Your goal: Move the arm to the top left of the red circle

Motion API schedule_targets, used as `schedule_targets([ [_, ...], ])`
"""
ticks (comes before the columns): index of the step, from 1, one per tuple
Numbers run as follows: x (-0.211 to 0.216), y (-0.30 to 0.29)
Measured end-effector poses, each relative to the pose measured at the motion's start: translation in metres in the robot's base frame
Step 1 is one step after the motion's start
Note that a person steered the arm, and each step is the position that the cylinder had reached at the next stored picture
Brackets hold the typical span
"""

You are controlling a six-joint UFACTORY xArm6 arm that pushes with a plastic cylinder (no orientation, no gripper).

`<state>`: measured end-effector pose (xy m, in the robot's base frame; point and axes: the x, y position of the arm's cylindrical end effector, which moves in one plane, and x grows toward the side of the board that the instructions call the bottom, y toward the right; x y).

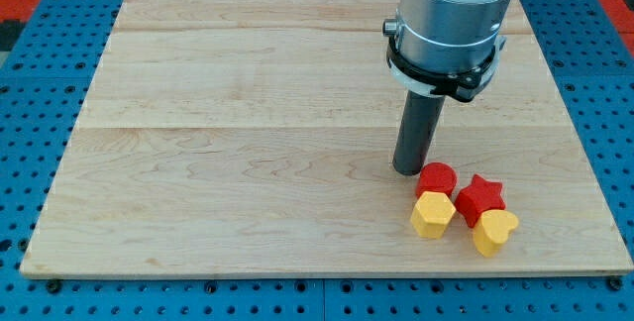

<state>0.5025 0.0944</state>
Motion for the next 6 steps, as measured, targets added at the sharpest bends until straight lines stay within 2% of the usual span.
schedule_targets([
  [4,0.001,-0.001],
  [5,-0.006,-0.001],
  [6,-0.034,0.000],
])
